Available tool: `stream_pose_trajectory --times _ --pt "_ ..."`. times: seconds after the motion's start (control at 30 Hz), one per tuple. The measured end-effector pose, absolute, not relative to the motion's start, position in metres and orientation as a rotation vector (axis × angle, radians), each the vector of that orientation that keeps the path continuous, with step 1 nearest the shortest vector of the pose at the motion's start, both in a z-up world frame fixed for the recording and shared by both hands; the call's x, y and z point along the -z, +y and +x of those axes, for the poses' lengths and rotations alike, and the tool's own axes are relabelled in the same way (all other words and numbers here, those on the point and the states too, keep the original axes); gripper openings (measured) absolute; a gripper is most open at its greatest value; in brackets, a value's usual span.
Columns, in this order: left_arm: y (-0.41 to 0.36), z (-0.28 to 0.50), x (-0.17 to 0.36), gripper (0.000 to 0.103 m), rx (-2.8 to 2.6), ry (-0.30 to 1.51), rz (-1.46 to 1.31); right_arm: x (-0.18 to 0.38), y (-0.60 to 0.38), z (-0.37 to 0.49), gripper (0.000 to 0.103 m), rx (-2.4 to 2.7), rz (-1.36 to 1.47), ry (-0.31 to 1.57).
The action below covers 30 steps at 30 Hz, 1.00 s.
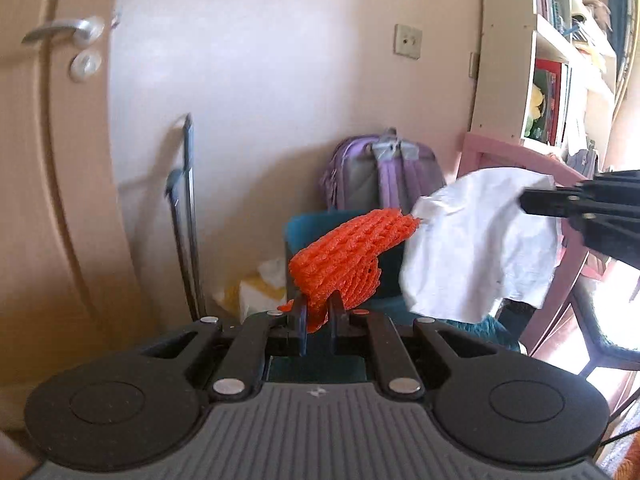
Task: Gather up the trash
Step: 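Lift the foam net and tissue into the teal bin and release both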
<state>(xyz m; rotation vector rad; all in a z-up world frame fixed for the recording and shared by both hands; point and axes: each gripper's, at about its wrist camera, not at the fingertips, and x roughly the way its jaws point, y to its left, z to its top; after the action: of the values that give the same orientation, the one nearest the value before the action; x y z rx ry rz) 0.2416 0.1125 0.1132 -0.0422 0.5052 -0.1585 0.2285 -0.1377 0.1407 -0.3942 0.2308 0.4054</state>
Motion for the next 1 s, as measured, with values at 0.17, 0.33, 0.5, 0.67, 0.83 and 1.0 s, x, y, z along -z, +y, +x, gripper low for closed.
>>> stream_pose_trajectory --times 0.17,0.33,0.5,0.67,0.83,1.0 --pt "0.079 0.280 -0.131 0.010 0.160 0.544 -0.057 -0.148 -0.139 0.272 0.000 -0.338 -0.383 0.215" --pt "0.056 0.317 -0.124 0.010 0.164 0.581 -0.047 -0.136 -0.138 0.308 0.000 -0.322 -0.349 0.255" --pt "0.039 0.355 -0.100 0.010 0.147 0.657 -0.009 -0.114 -0.135 0.336 0.000 -0.329 -0.325 0.335" --pt "0.034 0.386 -0.075 0.010 0.125 0.742 -0.020 -0.092 -0.135 0.365 0.000 -0.334 -0.279 0.418" --pt "0.029 0.412 -0.056 0.010 0.103 0.807 0.012 -0.069 -0.136 0.386 0.000 -0.353 -0.247 0.503" --pt "0.024 0.432 -0.042 0.010 0.076 0.871 0.046 -0.053 -0.135 0.398 0.001 -0.366 -0.230 0.574"
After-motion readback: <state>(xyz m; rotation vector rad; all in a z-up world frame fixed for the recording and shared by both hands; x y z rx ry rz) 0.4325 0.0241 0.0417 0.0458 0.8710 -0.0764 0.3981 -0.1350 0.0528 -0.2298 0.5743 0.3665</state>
